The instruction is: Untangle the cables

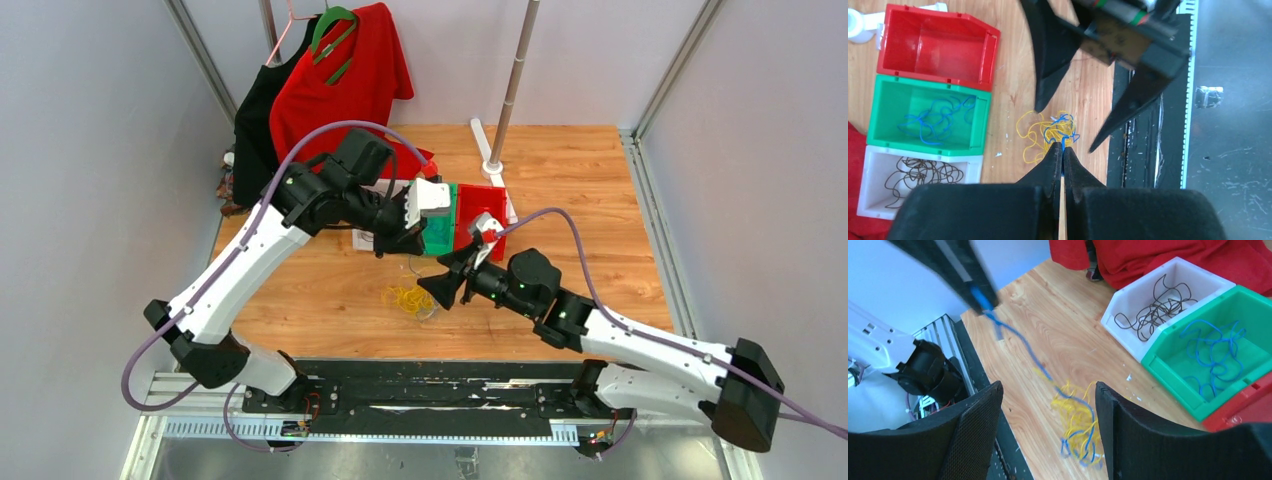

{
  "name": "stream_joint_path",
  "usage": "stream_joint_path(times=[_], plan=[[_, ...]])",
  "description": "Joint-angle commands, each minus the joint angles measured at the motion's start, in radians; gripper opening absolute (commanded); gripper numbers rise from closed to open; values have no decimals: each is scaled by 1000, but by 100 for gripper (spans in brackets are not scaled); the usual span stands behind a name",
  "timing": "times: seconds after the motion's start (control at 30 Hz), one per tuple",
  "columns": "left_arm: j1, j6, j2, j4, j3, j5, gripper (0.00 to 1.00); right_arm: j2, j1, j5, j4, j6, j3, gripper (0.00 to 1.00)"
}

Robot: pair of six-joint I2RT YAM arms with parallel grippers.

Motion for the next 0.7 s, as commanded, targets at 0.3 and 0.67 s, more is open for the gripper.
stream_joint_path(times=[0.3, 0.67], plan=[[-1, -73, -67, -81, 130, 95, 0, 269, 16, 69, 278, 125, 145, 49], [-2, -101, -55, -112, 314, 121, 0, 373, 16, 138, 353, 234, 19, 30]])
